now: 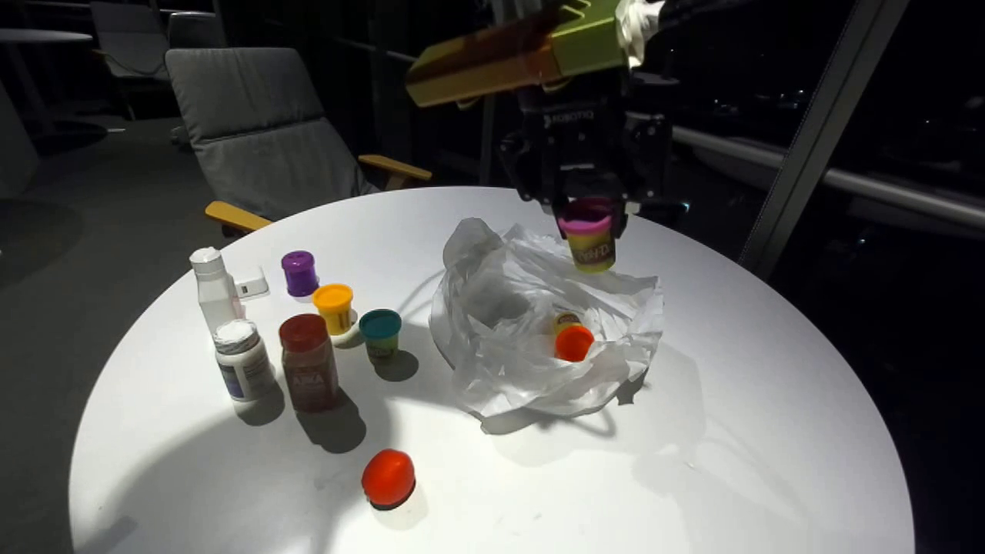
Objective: Pick up all the objects surrounding the white plate and arrange them on the plate
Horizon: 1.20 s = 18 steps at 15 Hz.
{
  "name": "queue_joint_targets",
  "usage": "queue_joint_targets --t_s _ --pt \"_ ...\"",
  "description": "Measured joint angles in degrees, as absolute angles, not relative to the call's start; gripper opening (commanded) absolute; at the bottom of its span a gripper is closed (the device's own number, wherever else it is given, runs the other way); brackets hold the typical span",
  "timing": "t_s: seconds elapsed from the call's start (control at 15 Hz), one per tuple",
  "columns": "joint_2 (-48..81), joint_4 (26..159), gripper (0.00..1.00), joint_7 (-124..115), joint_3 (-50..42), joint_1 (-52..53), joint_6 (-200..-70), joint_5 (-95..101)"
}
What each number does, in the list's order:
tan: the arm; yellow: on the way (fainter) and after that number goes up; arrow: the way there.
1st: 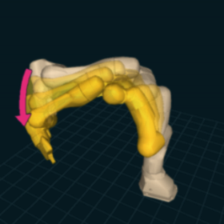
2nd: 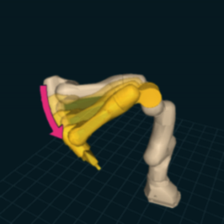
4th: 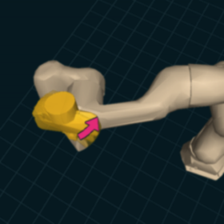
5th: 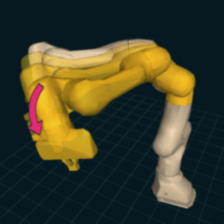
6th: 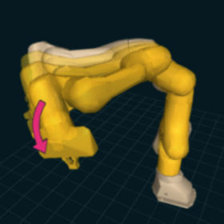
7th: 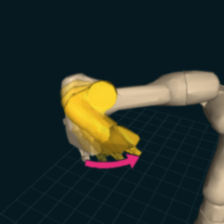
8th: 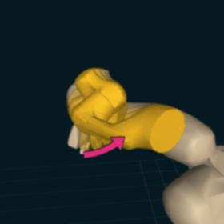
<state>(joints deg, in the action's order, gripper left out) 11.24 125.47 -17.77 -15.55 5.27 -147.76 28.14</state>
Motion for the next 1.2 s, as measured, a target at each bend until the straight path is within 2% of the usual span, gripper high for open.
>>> queue_joint_targets --t_s 0.67,0.73,0.8,0.87,1.07,1.2 --pt "32.94 114.85 0.24 -6.98 -6.88 -2.59 -155.75 11.38" --pt "34.21 114.09 0.33 -6.53 -6.81 -2.78 -155.76 10.72" --pt "35.12 113.52 0.74 -6.47 -6.93 -2.82 -155.79 10.56" --pt "35.67 113.14 0.75 -6.47 -7.19 -2.74 -155.82 10.56" --pt "35.12 113.16 0.98 -7.7 -10.03 -0.75 -155.95 11.05" --pt "32.39 114.74 1.0 -11.04 -13.39 2.41 -156.01 12.41"
